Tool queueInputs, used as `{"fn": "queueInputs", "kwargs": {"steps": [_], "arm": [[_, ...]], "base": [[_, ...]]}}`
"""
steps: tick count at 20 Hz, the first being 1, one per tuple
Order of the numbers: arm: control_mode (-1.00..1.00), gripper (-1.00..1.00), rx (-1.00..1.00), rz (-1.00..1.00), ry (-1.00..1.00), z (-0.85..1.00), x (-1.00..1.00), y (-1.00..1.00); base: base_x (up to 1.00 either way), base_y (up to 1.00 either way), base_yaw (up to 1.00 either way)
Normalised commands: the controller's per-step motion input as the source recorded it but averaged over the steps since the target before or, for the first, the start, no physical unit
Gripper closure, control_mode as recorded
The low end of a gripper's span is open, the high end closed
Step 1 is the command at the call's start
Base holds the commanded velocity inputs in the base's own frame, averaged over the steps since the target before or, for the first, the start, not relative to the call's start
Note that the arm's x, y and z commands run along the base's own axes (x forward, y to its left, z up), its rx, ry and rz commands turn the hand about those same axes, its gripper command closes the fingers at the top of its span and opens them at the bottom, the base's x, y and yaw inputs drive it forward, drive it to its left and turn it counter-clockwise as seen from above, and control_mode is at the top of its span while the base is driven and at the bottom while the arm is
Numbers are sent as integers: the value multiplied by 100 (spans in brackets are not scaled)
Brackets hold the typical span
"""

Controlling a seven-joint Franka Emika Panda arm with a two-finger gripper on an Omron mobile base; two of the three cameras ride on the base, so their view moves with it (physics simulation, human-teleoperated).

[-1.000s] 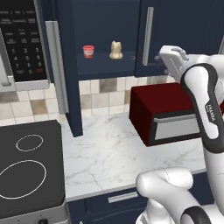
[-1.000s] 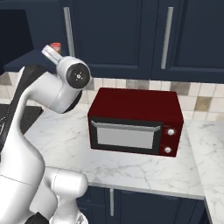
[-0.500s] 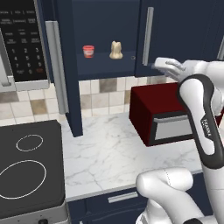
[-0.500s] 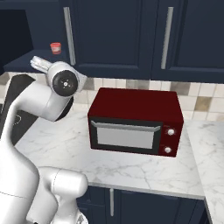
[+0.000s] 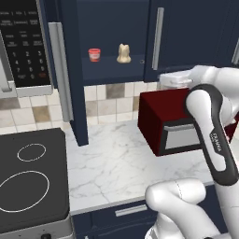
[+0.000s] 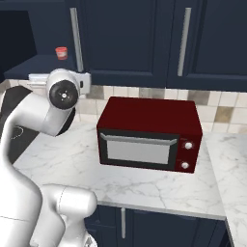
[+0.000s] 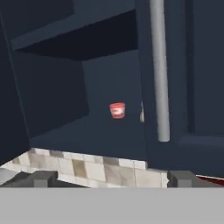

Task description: Pick the candle and candle from the dining table and place them in the open cabinet. Close the cabinet after placing the objects.

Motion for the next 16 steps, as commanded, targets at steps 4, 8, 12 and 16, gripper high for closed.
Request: {"fn": "queueInputs", "kwargs": {"steps": [4, 8, 12, 16], "arm": [[-100, -100, -36, 2, -24, -18, -28, 26], [-100, -100, -35, 3, -22, -22, -35, 22], [-100, -100, -35, 3, -25, -16, -32, 15], [-100, -100, -36, 1, -31, -16, -35, 16]], "base": [[0, 0, 0], [0, 0, 0], [0, 0, 0], [0, 0, 0]]}}
